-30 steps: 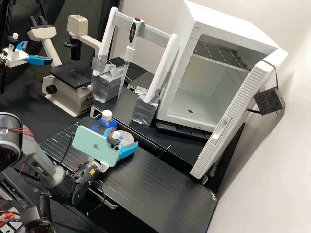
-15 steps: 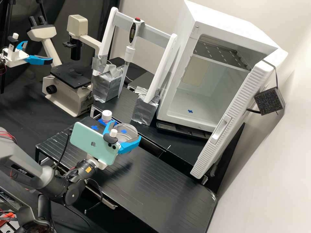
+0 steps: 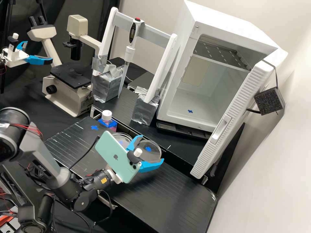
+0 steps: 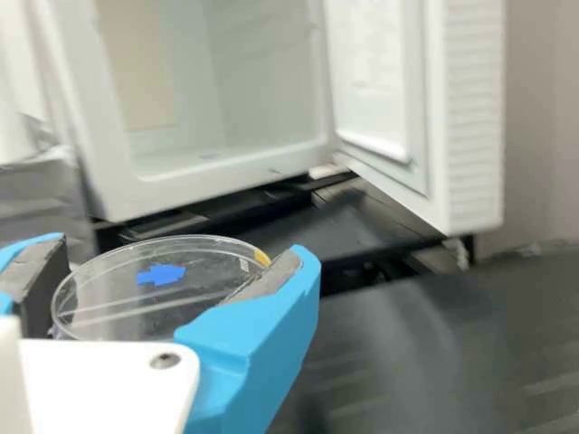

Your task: Open the lid

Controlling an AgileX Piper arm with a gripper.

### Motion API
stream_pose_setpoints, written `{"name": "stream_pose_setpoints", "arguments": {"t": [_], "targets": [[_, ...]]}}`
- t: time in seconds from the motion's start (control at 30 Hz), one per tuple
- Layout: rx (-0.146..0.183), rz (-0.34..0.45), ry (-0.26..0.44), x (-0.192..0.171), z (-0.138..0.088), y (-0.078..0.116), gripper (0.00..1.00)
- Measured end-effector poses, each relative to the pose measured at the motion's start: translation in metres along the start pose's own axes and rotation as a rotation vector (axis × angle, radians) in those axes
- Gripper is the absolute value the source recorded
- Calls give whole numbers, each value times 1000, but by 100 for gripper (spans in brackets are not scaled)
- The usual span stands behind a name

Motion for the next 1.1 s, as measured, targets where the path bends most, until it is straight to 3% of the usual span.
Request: {"name": "stream_pose_setpoints", "arguments": {"t": [0.17, 0.4, 0.43, 0.63, 1.0, 1.1], "targets": [[-9, -6, -40, 5, 11, -1, 0], [-66, -30, -51, 11, 16, -7, 0], [-73, -32, -50, 11, 16, -8, 100], [-104, -51, -54, 13, 18, -11, 100], [-103, -42, -43, 8, 14, -12, 100], [-83, -16, -27, 2, 7, -9, 100]]}}
